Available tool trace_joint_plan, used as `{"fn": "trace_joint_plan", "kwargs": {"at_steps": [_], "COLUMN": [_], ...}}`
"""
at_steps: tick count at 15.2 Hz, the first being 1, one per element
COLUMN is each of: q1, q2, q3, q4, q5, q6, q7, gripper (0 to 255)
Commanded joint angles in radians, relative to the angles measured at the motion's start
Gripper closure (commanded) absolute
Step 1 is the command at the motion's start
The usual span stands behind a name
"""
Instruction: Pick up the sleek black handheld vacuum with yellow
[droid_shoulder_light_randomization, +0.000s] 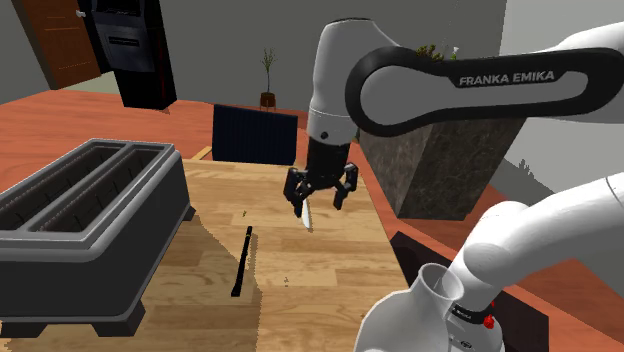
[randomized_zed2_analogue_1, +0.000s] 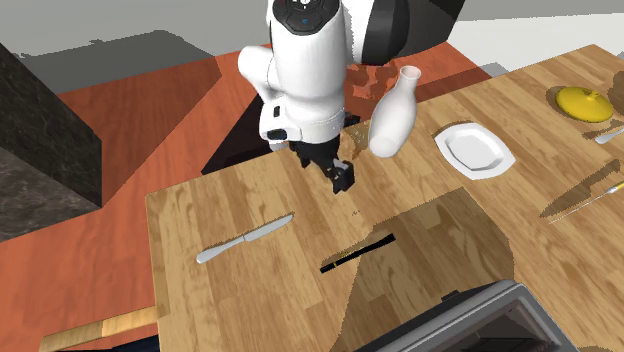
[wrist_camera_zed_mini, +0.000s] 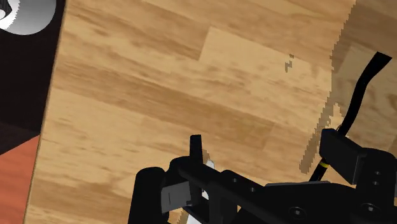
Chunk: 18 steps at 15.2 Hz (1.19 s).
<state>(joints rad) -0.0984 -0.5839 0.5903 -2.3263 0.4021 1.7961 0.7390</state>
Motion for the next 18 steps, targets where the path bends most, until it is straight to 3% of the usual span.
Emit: {"fn": "trace_joint_plan", "kwargs": {"at_steps": [1, 4, 7, 9, 11, 12, 18], "q1": [-0.030, -0.084, -0.149, -0.193, -0.221, -0.215, -0.192], "q2": [0.069, 0.179, 0.314, 0.426, 0.565, 0.609, 0.662], "q3": [0.072, 0.178, 0.293, 0.372, 0.441, 0.448, 0.437], "q4": [0.037, 0.097, 0.169, 0.224, 0.285, 0.304, 0.254], "q5": [0.001, -0.026, -0.098, -0.185, -0.315, -0.359, -0.410], "q6": [0.051, 0.120, 0.187, 0.228, 0.260, 0.265, 0.343], "q7": [0.105, 0.258, 0.431, 0.568, 0.728, 0.778, 0.811], "gripper": [0, 0, 0, 0, 0, 0, 0]}}
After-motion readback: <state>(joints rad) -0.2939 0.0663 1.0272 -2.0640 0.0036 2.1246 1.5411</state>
